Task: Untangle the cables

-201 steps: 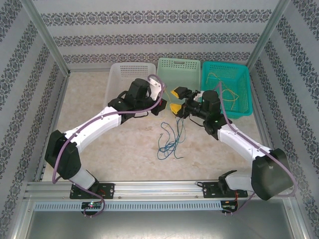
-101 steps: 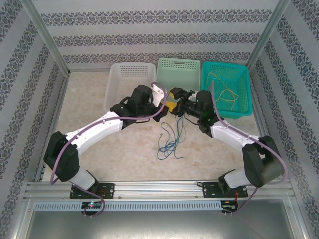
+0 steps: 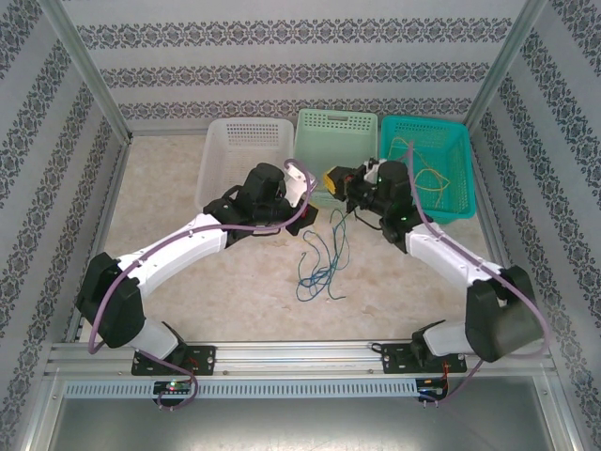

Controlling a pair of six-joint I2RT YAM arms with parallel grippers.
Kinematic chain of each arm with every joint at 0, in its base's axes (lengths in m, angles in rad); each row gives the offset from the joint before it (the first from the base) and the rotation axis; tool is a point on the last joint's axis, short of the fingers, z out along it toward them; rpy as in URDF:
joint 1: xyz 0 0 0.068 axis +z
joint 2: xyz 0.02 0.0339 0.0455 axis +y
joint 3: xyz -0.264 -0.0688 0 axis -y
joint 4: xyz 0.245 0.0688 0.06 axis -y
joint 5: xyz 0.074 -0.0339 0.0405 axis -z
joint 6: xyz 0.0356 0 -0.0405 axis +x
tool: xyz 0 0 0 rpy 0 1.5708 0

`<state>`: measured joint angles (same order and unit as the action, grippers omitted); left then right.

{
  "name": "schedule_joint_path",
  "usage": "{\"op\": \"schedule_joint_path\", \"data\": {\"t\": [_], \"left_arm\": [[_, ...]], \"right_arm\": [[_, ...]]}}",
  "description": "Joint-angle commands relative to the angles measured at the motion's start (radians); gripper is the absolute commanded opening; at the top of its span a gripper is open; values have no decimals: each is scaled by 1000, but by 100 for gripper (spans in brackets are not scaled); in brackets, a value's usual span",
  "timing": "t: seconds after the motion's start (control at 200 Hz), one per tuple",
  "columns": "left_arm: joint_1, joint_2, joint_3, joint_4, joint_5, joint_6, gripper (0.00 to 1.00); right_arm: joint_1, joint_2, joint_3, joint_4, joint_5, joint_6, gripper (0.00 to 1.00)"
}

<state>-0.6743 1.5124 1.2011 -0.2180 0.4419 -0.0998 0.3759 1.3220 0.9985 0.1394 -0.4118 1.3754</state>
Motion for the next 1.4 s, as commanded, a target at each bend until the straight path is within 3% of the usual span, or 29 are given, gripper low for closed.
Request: {"op": "schedule_joint_path", "data": {"t": [0.0,0.265,0.49,0.6,0.754,0.839,0.899,0.994,1.099,1.224,1.394], "left_arm": [[-11,23,-7,-103,84,56,3],[-13,107,69,-222,416,111,8],[-27,117,91,-326,444,191,9],[-31,132,108,-345,405,193,15],[-30,110,94,-310,267,161,56],[-30,59,48,-250,134,141,70],[-30,12,7,-192,12,110,99],[-30,-59,-56,-112,-109,91,100],[-30,-101,-95,-55,-170,71,99],[-30,-103,-103,-40,-174,51,100],[-30,-94,-103,-37,-161,40,100]], "right_arm": [[30,-64,163,-377,148,-414,3],[105,-42,310,-590,225,-690,2],[187,14,435,-795,359,-854,3],[196,22,431,-786,354,-844,3],[179,1,428,-785,392,-828,2],[147,-21,427,-801,418,-827,2],[118,-47,431,-812,451,-835,1],[74,-91,457,-809,492,-867,0],[33,-98,535,-852,526,-930,1],[-28,-106,590,-855,537,-973,1],[-84,-81,637,-836,655,-1107,0]]}}
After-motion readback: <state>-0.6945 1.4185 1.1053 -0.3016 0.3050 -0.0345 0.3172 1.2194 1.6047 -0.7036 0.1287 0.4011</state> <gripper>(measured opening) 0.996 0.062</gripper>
